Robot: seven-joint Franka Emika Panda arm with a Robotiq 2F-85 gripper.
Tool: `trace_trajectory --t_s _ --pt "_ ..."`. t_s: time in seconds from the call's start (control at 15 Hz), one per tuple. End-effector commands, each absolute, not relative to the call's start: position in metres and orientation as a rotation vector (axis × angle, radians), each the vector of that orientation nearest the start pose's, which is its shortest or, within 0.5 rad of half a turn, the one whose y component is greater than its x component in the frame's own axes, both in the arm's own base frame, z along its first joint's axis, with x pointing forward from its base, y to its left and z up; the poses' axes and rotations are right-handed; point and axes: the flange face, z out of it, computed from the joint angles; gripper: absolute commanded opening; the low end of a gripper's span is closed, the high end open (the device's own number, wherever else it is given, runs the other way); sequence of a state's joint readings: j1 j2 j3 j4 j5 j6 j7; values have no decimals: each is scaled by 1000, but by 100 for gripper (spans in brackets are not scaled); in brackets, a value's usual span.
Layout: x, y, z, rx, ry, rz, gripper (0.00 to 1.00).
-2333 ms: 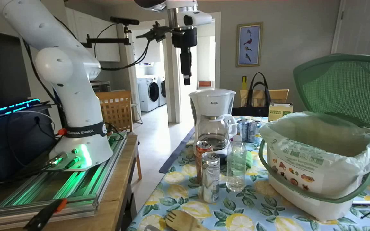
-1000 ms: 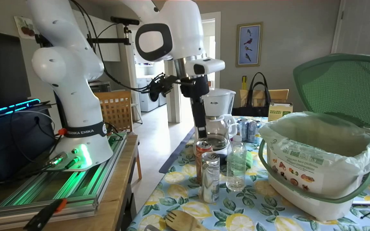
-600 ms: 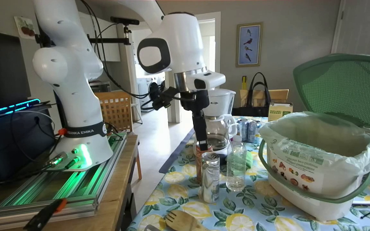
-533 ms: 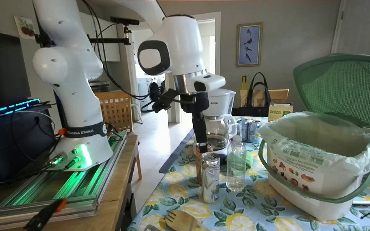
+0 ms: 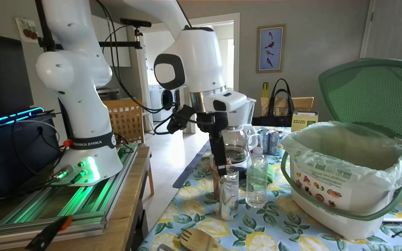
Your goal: Put the plastic bottle on top of the cans
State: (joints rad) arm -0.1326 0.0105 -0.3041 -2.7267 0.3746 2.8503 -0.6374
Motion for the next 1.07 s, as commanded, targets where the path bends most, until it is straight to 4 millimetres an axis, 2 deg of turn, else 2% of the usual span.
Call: trace_trajectory --t_s 0.0,0.2,0.33,0.4,0.6,0.8,1.0 --pt "374 -198 220 -3080 215 -266 100" --pt "381 -200 213 -3080 193 -263 100" --pt "386 -199 209 -3078 179 -262 95" --pt "389 -199 208 -3077 170 -261 78" --pt "395 -198 202 -3075 157 -263 62" --pt "400 -197 200 -3075 146 -267 39" --pt "404 -197 201 -3073 147 -274 37"
